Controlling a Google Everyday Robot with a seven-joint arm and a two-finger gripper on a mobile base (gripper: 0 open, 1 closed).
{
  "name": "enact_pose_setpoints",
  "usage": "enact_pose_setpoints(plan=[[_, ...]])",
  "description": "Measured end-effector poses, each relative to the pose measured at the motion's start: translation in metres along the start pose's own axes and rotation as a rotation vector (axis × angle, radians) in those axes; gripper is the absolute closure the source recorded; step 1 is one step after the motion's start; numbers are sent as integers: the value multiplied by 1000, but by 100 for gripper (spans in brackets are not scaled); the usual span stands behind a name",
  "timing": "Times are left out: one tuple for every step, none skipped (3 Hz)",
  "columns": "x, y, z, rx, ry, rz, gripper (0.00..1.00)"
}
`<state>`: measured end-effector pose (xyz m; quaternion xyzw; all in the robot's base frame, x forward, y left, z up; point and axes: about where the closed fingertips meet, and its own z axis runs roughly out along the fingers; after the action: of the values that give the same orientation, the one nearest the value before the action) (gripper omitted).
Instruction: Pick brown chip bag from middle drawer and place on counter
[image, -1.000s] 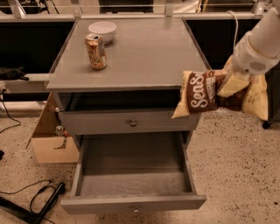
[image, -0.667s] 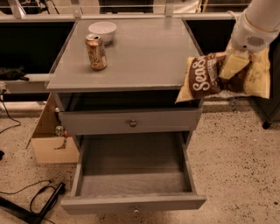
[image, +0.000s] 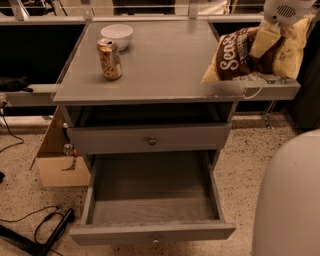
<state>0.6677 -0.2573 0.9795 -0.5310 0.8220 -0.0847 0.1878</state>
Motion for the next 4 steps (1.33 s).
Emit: enact_pose_setpoints(plan=[[-27, -45, -16, 123, -120, 75, 100], [-53, -86, -25, 239, -262, 154, 100], [-70, -113, -14, 292, -368, 231, 100], [-87, -128, 14, 291, -444, 294, 100]])
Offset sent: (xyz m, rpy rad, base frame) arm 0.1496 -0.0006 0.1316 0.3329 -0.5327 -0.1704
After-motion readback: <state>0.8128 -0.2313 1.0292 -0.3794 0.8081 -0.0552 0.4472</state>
